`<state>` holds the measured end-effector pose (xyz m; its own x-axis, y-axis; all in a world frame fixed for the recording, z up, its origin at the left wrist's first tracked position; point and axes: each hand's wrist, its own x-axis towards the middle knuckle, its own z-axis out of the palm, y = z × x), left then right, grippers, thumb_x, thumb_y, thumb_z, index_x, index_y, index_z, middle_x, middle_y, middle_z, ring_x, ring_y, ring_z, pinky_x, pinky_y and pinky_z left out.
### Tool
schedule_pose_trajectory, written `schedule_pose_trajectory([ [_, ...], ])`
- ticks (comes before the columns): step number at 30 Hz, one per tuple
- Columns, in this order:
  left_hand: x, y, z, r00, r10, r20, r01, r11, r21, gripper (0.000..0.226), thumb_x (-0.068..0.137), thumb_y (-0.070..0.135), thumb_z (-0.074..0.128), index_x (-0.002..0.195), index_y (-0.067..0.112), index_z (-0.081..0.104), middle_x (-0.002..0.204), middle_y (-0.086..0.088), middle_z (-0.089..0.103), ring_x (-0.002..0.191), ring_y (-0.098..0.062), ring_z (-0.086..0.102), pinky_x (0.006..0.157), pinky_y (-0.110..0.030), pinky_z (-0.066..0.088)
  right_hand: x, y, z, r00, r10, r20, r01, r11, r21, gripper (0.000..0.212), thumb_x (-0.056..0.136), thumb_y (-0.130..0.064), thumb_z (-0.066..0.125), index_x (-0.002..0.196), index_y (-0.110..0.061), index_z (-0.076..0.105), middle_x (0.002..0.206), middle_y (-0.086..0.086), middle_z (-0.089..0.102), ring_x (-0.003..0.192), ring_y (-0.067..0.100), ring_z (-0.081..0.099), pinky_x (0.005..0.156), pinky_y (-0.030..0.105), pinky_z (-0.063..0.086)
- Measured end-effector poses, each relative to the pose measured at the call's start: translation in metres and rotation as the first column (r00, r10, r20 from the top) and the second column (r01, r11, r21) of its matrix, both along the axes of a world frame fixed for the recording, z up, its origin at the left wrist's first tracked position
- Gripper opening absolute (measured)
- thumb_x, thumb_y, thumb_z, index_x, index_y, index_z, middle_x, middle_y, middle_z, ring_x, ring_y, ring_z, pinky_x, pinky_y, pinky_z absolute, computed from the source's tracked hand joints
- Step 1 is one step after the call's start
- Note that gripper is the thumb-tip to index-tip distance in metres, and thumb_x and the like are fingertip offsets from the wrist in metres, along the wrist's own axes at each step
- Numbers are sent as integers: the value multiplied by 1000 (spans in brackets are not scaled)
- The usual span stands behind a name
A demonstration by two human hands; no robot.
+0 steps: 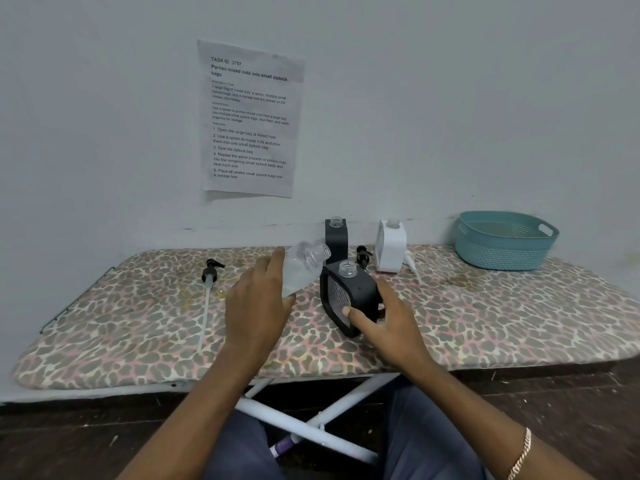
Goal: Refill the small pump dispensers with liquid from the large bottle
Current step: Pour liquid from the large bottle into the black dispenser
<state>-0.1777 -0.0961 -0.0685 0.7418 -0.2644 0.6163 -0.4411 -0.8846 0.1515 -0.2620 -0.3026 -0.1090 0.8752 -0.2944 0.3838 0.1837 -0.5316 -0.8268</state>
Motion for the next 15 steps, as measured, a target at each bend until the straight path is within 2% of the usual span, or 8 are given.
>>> schedule_pose_trajectory([
  [3,1,-1,-3,1000,-2,24,2,1000,4,90,70,24,97,146,13,52,125,-13,69,106,-36,70,80,-50,60,-1,1,1,1000,4,2,-4,1000,2,46,90,-33,80,123,-52,53,109,-31,67,101,-13,62,77,5,46],
  [7,3,-2,-5,998,22,58,-24,1000,21,91,71,23,96,149,17,49,130,-11,68,111,-38,69,86,-54,58,-1,3,-1,1000,-4,20,4,1000,12,48,86,-43,83,126,-51,58,113,-31,69,109,-8,63,90,21,52],
  [11,4,-2,-5,997,35,74,-38,999,36,94,70,23,96,150,20,46,133,-11,67,115,-39,67,89,-58,56,-1,4,-1,1000,-4,24,4,1000,-2,47,85,-45,83,128,-42,63,112,-26,72,106,-8,63,88,19,50],
  [15,1,-2,-5,992,62,111,-69,996,63,95,66,21,99,148,20,51,131,-10,68,115,-38,68,91,-61,54,-1,3,-2,1000,1,23,-1,1000,9,48,85,-45,83,129,-41,64,112,-25,73,106,-4,65,91,28,55],
])
